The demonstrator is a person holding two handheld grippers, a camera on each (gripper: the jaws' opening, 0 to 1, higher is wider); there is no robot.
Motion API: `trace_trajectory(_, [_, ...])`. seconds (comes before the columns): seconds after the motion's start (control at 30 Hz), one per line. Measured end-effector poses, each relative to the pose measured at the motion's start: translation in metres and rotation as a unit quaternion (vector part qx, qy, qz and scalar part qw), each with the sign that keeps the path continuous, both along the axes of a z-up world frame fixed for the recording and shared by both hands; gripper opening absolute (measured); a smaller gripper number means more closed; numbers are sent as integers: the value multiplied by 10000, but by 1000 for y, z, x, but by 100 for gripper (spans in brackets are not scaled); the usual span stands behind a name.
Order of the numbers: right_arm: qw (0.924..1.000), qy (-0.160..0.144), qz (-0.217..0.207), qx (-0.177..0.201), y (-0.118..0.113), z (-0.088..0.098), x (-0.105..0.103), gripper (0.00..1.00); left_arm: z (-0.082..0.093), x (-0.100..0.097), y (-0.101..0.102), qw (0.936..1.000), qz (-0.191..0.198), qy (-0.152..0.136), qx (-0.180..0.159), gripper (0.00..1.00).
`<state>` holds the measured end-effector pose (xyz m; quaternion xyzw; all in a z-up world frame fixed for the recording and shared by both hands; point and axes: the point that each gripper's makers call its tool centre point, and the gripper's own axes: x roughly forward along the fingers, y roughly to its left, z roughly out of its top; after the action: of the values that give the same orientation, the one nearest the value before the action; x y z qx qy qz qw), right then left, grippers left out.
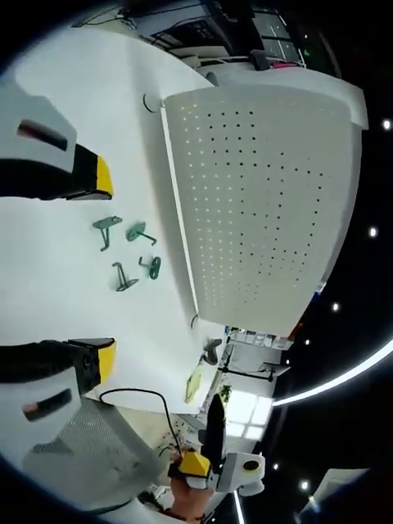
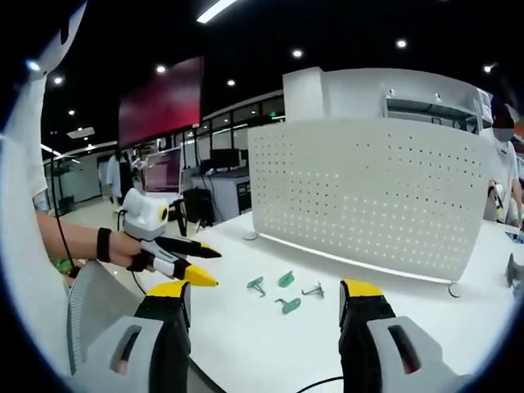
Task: Insert the hook assembly into the mounting plate slot until the hook locks in place.
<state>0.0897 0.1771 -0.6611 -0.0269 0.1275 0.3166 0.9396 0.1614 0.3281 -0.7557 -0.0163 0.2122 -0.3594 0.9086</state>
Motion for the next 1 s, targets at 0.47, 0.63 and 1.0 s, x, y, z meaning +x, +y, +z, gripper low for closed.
trace_trajectory(0.47, [9999,42,-106,-98,-2,0,-2,74,-24,15,-4,9993,99,325,132,60])
trace_trajectory(0.63, [9998,90,-127,-123,-2,-2,-3,74,-32,23,-2,9989,144,384,214,55])
trace_trajectory(1.0, [9998,121,-176,-10,-4,1,-1,73,-46,35,1,9978,312,411,425,43])
